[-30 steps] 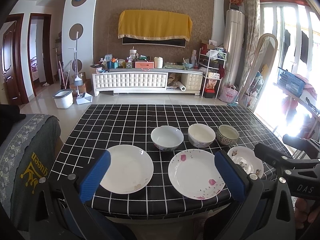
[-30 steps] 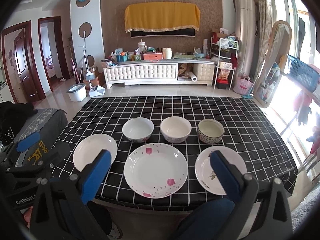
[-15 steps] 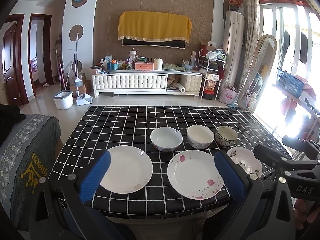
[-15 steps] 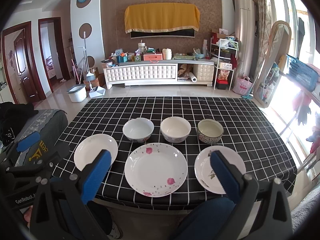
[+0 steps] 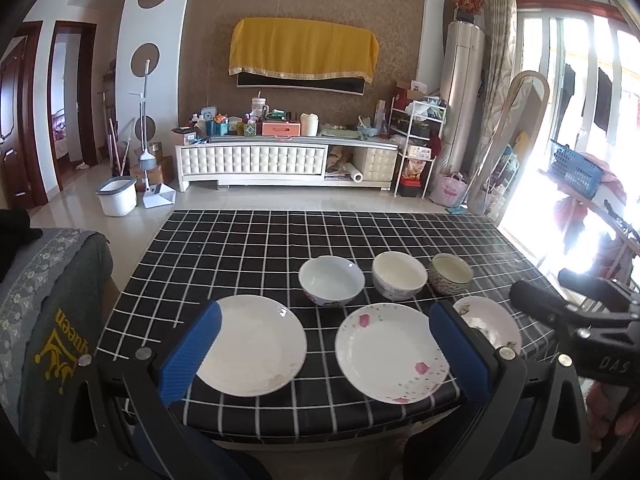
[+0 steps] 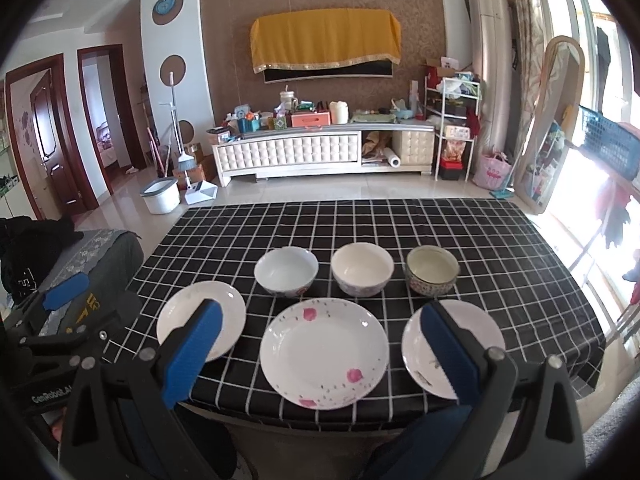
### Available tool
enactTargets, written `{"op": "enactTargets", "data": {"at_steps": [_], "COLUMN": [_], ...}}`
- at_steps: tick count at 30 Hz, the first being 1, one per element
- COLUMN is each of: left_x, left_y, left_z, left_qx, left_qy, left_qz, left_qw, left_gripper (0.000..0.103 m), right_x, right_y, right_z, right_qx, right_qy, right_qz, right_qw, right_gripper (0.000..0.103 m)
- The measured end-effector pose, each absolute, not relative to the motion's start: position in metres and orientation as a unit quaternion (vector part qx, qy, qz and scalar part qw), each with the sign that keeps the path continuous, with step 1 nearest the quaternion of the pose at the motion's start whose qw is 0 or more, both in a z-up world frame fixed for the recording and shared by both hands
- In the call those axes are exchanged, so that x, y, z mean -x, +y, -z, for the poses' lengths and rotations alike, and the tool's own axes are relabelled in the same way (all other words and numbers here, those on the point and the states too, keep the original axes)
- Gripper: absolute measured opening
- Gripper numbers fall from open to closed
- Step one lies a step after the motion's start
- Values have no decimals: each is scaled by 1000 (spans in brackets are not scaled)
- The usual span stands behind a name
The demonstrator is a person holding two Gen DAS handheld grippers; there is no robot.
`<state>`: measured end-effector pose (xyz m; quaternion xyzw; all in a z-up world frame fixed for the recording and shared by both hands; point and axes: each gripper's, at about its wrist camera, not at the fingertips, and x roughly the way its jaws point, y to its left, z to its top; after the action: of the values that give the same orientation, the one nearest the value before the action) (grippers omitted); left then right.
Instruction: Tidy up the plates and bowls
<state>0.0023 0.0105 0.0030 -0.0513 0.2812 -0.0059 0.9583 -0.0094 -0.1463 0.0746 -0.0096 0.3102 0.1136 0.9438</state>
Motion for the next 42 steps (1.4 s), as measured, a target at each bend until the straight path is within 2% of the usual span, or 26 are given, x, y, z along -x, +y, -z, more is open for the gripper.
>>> {"op": "enactTargets", "data": {"at_steps": [4, 10, 17, 24, 32, 34, 40, 42], "left_x": [-15, -35, -62, -86, -107, -111, -119, -122], "left_y": [25, 57, 104, 153, 184, 189, 191, 192], "left_z": [-3, -4, 8, 53, 118, 132, 164, 172], "left_qx": [50, 41, 55, 99, 141, 159, 166, 160], "left_qy": [289, 303, 332, 387, 460, 475, 504, 515], "left_qz": [0, -24, -45, -88, -105, -103, -104, -107], "left_qw": [956, 952, 940, 912, 870, 859, 841, 836], "left_gripper": [103, 103, 103, 103, 103, 103, 99, 89], "right_x": [-12, -37, -71, -100, -129, -137, -152, -155], "right_y": [-138, -111, -72, -30, -7, -1, 7, 8], "right_z": [-74, -72, -54, -19, 28, 42, 77, 87], "right_qx": [-2, 17, 33, 71, 63, 67, 72, 82], "right_qy": [330, 319, 352, 390, 451, 466, 501, 511], "right_qz": [-136, -136, -163, -194, -221, -229, -236, -228], "right_qw": [934, 938, 921, 897, 862, 852, 830, 824], "right_gripper": [101, 101, 101, 101, 101, 98, 78, 72]}}
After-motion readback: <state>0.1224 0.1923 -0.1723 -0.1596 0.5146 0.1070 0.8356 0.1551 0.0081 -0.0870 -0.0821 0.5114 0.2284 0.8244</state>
